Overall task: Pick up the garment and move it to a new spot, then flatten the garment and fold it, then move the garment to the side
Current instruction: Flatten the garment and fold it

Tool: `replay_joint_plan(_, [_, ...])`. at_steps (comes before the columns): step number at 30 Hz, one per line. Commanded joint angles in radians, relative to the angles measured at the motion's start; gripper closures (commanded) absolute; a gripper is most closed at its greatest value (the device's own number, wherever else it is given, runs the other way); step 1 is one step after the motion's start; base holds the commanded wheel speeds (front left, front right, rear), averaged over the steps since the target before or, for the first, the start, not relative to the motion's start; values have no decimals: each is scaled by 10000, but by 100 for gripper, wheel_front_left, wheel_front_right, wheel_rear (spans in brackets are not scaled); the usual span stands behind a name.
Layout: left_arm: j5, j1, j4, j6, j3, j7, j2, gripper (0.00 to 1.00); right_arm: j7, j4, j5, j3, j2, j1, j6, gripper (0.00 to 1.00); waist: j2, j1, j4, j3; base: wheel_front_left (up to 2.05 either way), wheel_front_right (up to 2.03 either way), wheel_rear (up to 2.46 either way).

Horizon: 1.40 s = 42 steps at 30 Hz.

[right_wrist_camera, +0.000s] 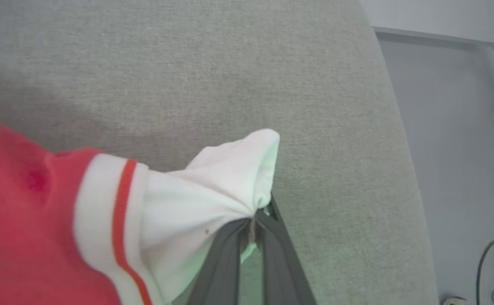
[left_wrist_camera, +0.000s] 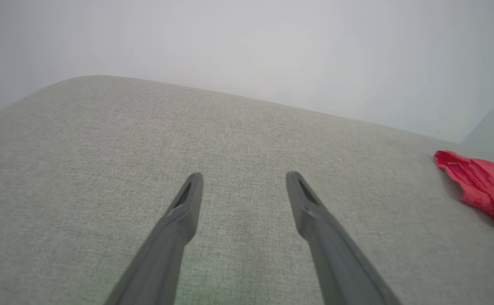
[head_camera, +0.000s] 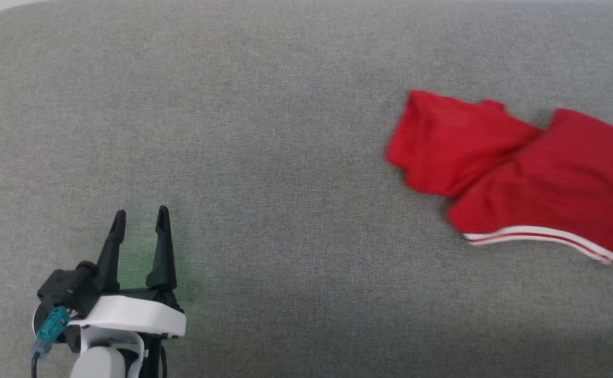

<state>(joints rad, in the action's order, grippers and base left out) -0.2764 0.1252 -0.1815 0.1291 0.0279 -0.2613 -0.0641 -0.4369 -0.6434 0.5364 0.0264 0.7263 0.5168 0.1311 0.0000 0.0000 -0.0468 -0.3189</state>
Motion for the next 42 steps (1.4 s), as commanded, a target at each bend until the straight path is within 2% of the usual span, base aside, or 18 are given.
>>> replay_joint_plan(1, [71,170,7,20,-10,-54,-81,0,213,-234,-391,365,-73,-99,-6,100,0,0,4,-21,0,0,0])
replay_joint_plan(4, [42,138,-65,20,-65,-54,-173,0,364,-475,-675,650,-555,-176,-5,100,0,0,23,8,0,0,0])
replay_joint_plan(6, [42,135,-116,20,-132,-54,-213,0,470,-514,-790,748,-623,-155,-5,100,0,0,35,32,0,0,0])
replay_joint_plan(7, [40,157,-164,20,-227,-54,-246,0,608,-550,-895,876,-679,-141,-8,93,0,0,45,55,0,0,0])
replay_joint_plan(8, [39,212,-199,20,-332,-54,-292,0,787,-617,-979,1052,-782,-139,-8,53,0,0,50,93,0,0,0])
replay_joint_plan(9, [9,284,-237,20,-450,-54,-363,0,983,-670,-1106,1202,-917,-144,-6,19,0,0,51,136,0,0,0])
replay_joint_plan(10, [-46,390,-280,20,-590,-54,-448,0,1191,-693,-1224,1323,-1024,-191,-6,0,0,0,52,181,0,0,0])
replay_joint_plan(15, [-476,1160,-370,20,-1720,-56,-1287,0,2403,-347,-1548,1971,-1557,-534,-5,0,0,0,245,426,0,0,0])
replay_joint_plan(19, [-1303,2156,-509,19,-2979,-49,-2391,0,3015,449,-1628,1914,-2283,-941,-5,0,0,0,808,581,0,0,0])
replay_joint_plan(22, [-1977,3262,-551,20,-4409,489,-3312,0,3179,1235,-1694,1612,-2756,-1139,-5,0,0,0,1391,594,0,0,0])
replay_joint_plan(28, [-4147,6109,-334,2,-7769,2419,-4490,0,3075,2587,-1500,1111,-3708,-1485,-5,0,0,0,2473,161,0,0,0])
replay_joint_plan(31, [-5773,7433,-705,2,-9133,3828,-4394,0,3067,2991,-1438,898,-4010,-1612,-5,0,0,0,2936,-107,0,0,0])
replay_joint_plan(35, [-7999,8724,-1441,1,-10373,6510,-4326,0,3047,3299,-1311,595,-4441,-1741,-5,0,0,0,3560,-414,0,0,0])
replay_joint_plan(37, [-8785,9275,-1771,1,-10690,7520,-4369,0,3085,3337,-1221,440,-4586,-1725,-5,0,0,0,3855,-573,0,0,0])
replay_joint_plan(42, [-9854,9920,-2996,1,-11041,8946,-4302,0,3354,3078,-1104,123,-4897,-1691,-5,0,0,0,4365,-843,0,0,0])
